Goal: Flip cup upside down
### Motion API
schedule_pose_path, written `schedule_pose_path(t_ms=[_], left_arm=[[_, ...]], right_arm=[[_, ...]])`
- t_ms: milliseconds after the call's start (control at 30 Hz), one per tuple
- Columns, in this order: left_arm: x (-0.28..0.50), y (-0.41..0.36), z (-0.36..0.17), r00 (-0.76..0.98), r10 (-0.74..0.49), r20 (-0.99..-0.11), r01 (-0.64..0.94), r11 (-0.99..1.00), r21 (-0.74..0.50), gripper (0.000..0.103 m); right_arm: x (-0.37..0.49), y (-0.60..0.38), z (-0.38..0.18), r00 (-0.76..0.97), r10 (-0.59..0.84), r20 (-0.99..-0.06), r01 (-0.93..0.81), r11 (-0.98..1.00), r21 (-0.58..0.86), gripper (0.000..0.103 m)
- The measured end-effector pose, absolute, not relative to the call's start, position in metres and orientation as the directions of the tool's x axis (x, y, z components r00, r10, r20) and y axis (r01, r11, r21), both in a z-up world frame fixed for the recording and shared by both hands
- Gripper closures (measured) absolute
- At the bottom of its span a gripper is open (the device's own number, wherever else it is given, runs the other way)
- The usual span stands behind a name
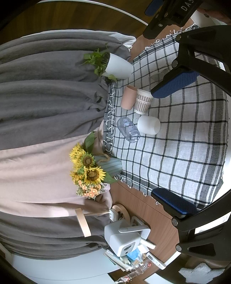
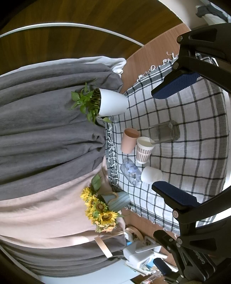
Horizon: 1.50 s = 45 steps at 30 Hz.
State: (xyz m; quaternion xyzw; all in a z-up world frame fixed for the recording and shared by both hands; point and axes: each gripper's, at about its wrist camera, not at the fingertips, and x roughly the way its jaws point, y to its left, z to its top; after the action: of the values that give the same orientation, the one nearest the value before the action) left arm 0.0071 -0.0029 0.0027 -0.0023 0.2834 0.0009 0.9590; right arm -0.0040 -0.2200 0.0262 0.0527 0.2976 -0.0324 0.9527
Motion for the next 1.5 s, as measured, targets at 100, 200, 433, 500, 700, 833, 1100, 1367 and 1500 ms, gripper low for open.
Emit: schedule_pose_path(t_ms=[100,200,433,500,700,833,1100,1367,1500], left_arm=[[0.007,-0.003,0.003,0.839,0.0,-0.544,-0.003,1.0,-0.005,0.0],[0.006,-0.003,0.004,0.837,-0.001,-0.547,0.0,1.0,-0.003,0.0],[0.009,-0.009,0.001,0.836,0.003,-0.549,0.003,1.0,0.01,0.0],[0.01,-0.009,0.001,0.835,0.002,-0.55,0.001,1.0,0.006,0.0],[0.007,-0.01,0.0,0.84,0.004,-0.542,0.0,1.0,0.007,0.0],[0.006,-0.013,0.001,0.84,0.004,-0.542,-0.001,1.0,0.007,0.0],[0.006,-0.007,0.005,0.844,0.01,-0.536,-0.018,1.0,-0.01,0.0],[0.019,0.0,-0.004,0.82,0.046,-0.57,-0.048,0.999,0.011,0.0],[0.034,0.011,-0.013,0.802,0.045,-0.595,-0.036,0.999,0.027,0.0]], right_arm=[[-0.004,-0.22,0.026,0.821,-0.029,-0.571,0.092,0.992,0.082,0.009],[-0.004,-0.22,0.026,0.82,-0.029,-0.572,0.092,0.992,0.081,0.009],[-0.003,-0.219,0.023,0.822,-0.024,-0.568,0.081,0.994,0.076,0.009],[-0.003,-0.219,0.023,0.822,-0.023,-0.569,0.08,0.994,0.075,0.009],[-0.003,-0.219,0.023,0.824,-0.025,-0.566,0.082,0.994,0.076,0.009],[-0.004,-0.218,0.025,0.824,-0.02,-0.566,0.077,0.994,0.078,0.009],[-0.003,-0.219,0.025,0.823,-0.021,-0.567,0.085,0.993,0.085,0.009],[0.005,-0.219,0.019,0.81,0.003,-0.587,0.069,0.993,0.1,0.009],[0.023,-0.213,0.009,0.789,0.018,-0.614,0.065,0.992,0.113,0.009]])
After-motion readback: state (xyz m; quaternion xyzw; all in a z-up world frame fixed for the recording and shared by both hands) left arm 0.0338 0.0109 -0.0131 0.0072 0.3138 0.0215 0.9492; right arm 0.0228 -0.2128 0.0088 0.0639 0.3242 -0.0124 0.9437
